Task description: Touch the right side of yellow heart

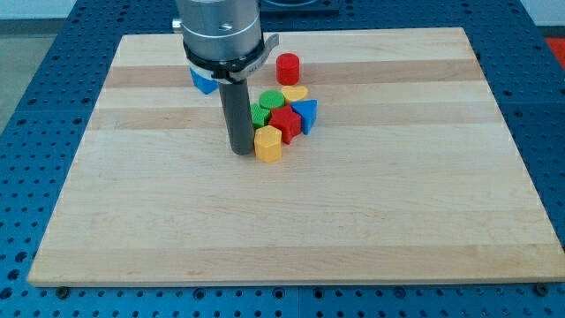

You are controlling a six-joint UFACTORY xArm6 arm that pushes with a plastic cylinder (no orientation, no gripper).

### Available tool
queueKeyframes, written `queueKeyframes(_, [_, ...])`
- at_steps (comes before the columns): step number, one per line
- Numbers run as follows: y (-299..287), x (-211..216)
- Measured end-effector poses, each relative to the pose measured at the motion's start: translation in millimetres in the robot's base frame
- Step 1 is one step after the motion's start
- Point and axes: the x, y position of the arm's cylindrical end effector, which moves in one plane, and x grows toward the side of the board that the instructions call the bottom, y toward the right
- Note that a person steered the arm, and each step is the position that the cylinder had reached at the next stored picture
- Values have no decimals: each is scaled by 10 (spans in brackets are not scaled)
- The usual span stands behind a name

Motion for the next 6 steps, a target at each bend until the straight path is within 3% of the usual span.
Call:
queueKeyframes(2, [-592,-322])
queueKeyframes(4, [107,-1048])
queueKeyframes(6, [960,-1168])
